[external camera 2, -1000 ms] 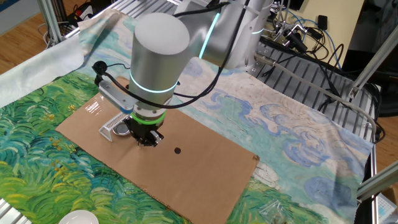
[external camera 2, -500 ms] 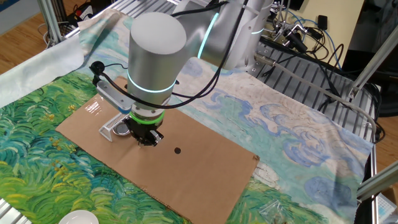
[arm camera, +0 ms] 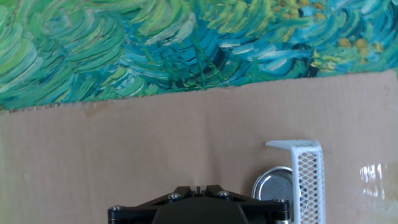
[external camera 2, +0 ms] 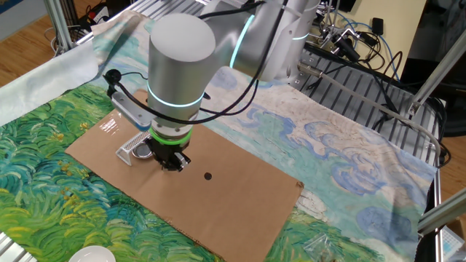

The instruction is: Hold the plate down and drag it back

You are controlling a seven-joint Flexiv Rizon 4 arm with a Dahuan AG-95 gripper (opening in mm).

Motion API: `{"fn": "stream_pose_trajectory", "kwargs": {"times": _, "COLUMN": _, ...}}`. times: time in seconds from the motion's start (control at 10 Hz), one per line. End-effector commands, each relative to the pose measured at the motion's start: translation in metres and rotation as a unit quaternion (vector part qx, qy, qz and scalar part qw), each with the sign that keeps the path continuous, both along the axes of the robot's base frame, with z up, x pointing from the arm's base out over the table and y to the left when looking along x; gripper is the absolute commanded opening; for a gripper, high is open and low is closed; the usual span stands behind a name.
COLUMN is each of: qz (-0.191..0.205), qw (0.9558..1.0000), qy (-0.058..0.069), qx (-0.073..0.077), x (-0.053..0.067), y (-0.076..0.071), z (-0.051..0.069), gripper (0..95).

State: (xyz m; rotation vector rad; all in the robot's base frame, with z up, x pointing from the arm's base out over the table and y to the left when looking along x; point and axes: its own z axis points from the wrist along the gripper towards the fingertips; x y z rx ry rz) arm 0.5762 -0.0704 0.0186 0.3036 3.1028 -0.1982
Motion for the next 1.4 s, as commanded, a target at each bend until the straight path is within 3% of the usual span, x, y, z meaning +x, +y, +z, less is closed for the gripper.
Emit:
{"fn": "stream_pose_trajectory", "kwargs": {"times": 0.1, "qz": -0.027, "qw": 0.9996, "qy": 0.007, "qx": 0.005, "x": 0.001, "y": 0.000, "z": -0.001, "gripper": 0.0}}
{"fn": "stream_pose_trajectory", "kwargs": {"times": 0.4, "qz": -0.044, "qw": 0.9990, "qy": 0.010, "qx": 0.004, "x": 0.001, "y": 0.000, "z": -0.001, "gripper": 0.0}}
{"fn": "stream_pose_trajectory", "kwargs": {"times": 0.6, "qz": -0.039, "qw": 0.9991, "qy": 0.012, "qx": -0.012, "x": 0.001, "y": -0.001, "z": -0.001, "gripper": 0.0}}
{"fn": "stream_pose_trajectory", "kwargs": {"times": 1.1, "qz": -0.015, "qw": 0.9994, "qy": 0.017, "qx": -0.027, "x": -0.002, "y": -0.028, "z": 0.005, "gripper": 0.0}}
{"fn": "stream_pose_trajectory", "kwargs": {"times": 1.4, "qz": 0.004, "qw": 0.9984, "qy": 0.018, "qx": -0.053, "x": -0.002, "y": -0.037, "z": 0.003, "gripper": 0.0}}
